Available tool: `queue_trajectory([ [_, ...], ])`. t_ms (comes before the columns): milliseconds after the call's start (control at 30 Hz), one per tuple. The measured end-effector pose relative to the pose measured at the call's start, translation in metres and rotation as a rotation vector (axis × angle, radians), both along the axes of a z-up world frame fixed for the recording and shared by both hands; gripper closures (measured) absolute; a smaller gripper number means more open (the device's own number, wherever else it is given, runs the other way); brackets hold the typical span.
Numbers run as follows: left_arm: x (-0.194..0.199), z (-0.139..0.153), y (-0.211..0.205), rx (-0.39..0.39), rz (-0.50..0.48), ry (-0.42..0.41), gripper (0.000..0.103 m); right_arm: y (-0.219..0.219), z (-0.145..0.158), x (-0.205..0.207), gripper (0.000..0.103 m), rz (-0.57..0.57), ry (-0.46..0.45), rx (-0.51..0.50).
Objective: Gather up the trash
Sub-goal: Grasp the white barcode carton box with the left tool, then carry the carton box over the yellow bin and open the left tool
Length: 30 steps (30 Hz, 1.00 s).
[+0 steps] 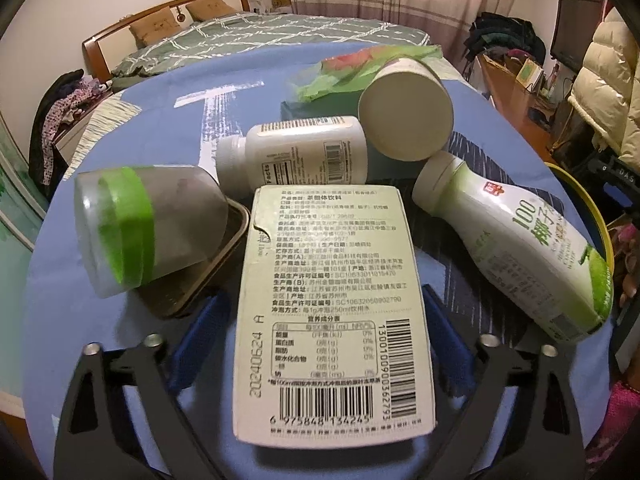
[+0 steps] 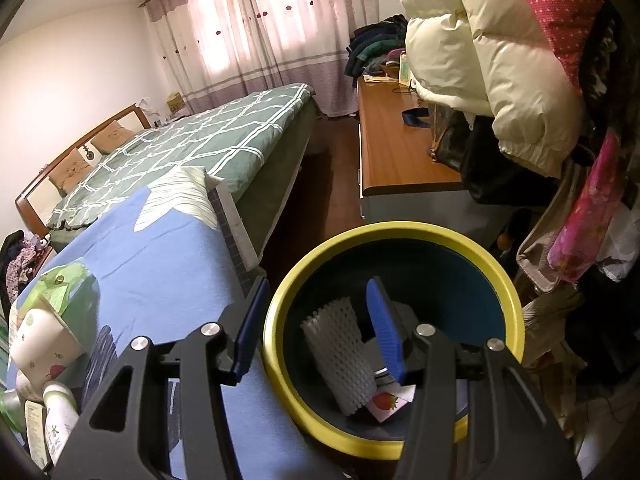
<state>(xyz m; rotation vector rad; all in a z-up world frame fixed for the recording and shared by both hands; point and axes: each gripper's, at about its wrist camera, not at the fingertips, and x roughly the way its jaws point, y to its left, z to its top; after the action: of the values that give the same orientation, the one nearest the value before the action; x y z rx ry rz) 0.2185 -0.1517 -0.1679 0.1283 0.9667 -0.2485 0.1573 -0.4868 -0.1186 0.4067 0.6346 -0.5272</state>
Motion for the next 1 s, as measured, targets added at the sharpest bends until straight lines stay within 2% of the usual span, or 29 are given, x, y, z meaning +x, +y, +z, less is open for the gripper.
queue_trajectory([
  [167,0.001,0.003,0.001,0.004,-0.005,-0.020,0.032,0.001,0.000,0.001,0.054,0.003,0.000,0.002],
  [333,-0.006,0.007,0.003,-0.026,-0.018,-0.013,0.032,0.002,0.000,0.001,0.054,0.004,-0.001,0.005],
  [600,-0.039,0.040,-0.006,-0.055,-0.070,-0.081,0.032,0.002,0.002,-0.003,0.054,0.006,-0.027,0.003],
  [767,-0.051,0.070,-0.027,-0.072,-0.133,-0.136,0.032,-0.005,0.004,-0.021,0.054,0.008,-0.029,0.003],
  [1000,-0.048,0.099,-0.085,-0.102,-0.245,-0.182,0.032,-0.021,0.015,-0.056,0.050,-0.010,-0.040,-0.030],
])
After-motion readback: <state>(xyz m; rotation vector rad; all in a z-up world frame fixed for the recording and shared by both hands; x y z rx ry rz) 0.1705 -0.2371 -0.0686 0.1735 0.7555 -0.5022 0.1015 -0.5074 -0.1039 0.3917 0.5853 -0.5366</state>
